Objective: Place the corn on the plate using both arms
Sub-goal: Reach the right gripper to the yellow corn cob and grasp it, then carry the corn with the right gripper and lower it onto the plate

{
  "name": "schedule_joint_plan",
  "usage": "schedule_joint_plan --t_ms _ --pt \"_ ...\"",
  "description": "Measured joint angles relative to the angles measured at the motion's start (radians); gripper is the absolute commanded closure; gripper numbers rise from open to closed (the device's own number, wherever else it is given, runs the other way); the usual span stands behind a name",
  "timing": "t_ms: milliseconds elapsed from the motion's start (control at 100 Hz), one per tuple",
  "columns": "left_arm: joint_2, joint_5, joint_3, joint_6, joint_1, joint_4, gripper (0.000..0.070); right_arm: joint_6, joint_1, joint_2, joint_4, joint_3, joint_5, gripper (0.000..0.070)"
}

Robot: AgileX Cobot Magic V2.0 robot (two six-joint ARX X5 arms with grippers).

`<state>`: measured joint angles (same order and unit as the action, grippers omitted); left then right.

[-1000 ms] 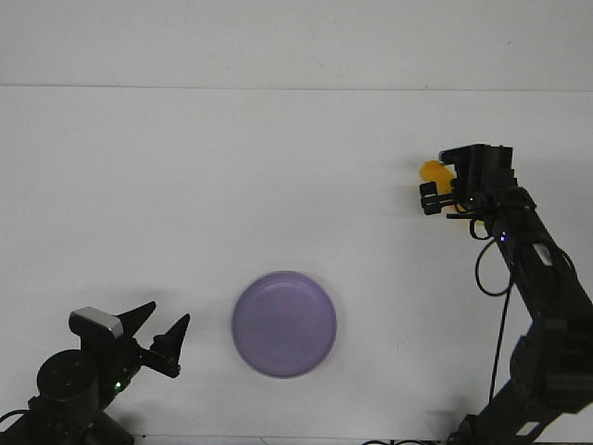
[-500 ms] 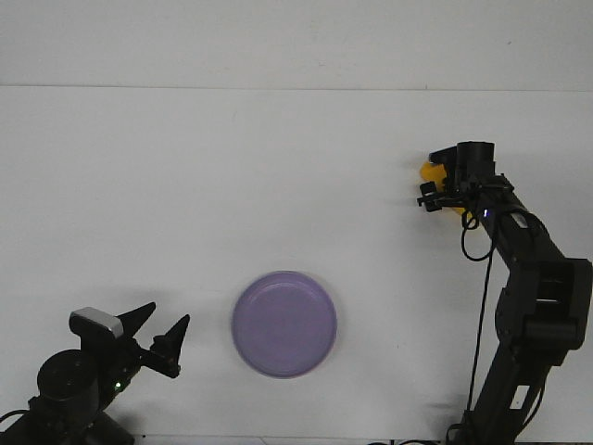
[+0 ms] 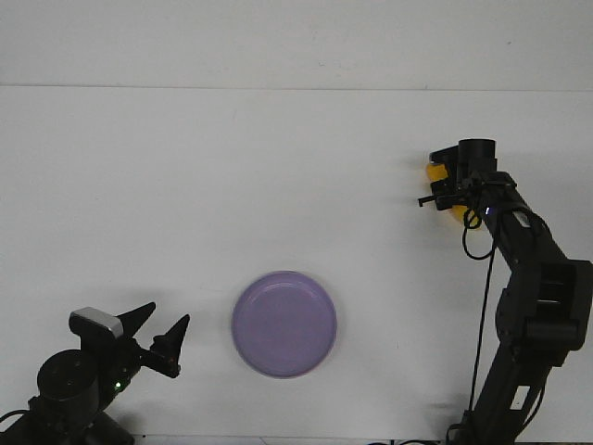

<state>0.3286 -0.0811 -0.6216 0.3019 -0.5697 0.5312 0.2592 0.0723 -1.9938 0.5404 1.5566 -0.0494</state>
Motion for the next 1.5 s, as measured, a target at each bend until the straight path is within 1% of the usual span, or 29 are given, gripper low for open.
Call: schedule_joint_plan --t_ms 110,270,440,600,730,840,930,1020,1100,1180,1350,1390,1420,1450,1500 --pt "0.0 0.0 0.0 0.0 0.0 0.0 0.0238 -0.031 0.0 0.092 0.042 -0.002 0.08 0.0565" --pt "0.0 0.0 0.0 0.0 0.0 0.0 0.0238 -0.105 -0.005 0.346 0.087 0.004 0.217 0.0565" --pt "0.0 0.0 0.0 0.0 0.0 0.0 0.0238 -0.162 -0.078 0.584 0.195 0.011 0.254 0.0564" --pt "0.0 0.0 0.0 0.0 0.0 0.0 0.0238 -0.212 -0.231 0.767 0.218 -0.046 0.258 0.0564" --pt "0.0 0.0 0.0 0.0 0.0 0.0 0.0237 -0.267 -0.42 0.874 0.216 -0.156 0.254 0.0564" --pt "0.0 0.0 0.0 0.0 0.0 0.0 0.0238 -0.328 -0.609 0.892 0.193 -0.288 0.191 0.0564" --pt "0.0 0.0 0.0 0.0 0.0 0.0 0.0237 -0.38 -0.742 0.863 0.125 -0.418 0.127 0.0564" --pt "0.0 0.0 0.0 0.0 0.0 0.0 0.0237 -0.431 -0.858 0.83 0.026 -0.544 0.094 0.0564" --pt "0.0 0.0 0.0 0.0 0.0 0.0 0.0237 -0.473 -0.938 0.79 -0.08 -0.612 0.072 0.0564" --pt "0.0 0.0 0.0 -0.001 0.0 0.0 0.0238 -0.502 -0.985 0.724 -0.154 -0.634 0.06 0.0564" --pt "0.0 -0.005 0.0 -0.001 0.0 0.0 0.0238 -0.525 -1.028 0.571 -0.254 -0.635 0.048 0.0562" --pt "0.0 -0.011 0.0 -0.001 0.0 0.0 0.0237 -0.526 -1.029 0.541 -0.261 -0.635 0.048 0.0549" --pt "0.0 -0.016 0.0 -0.001 0.0 0.0 0.0237 -0.526 -1.029 0.52 -0.261 -0.635 0.048 0.0519" --pt "0.0 -0.018 0.0 -0.001 0.0 0.0 0.0237 -0.527 -1.029 0.502 -0.261 -0.635 0.048 0.0467" --pt "0.0 -0.019 0.0 -0.001 0.0 0.0 0.0237 -0.527 -1.03 0.478 -0.261 -0.637 0.048 0.0347"
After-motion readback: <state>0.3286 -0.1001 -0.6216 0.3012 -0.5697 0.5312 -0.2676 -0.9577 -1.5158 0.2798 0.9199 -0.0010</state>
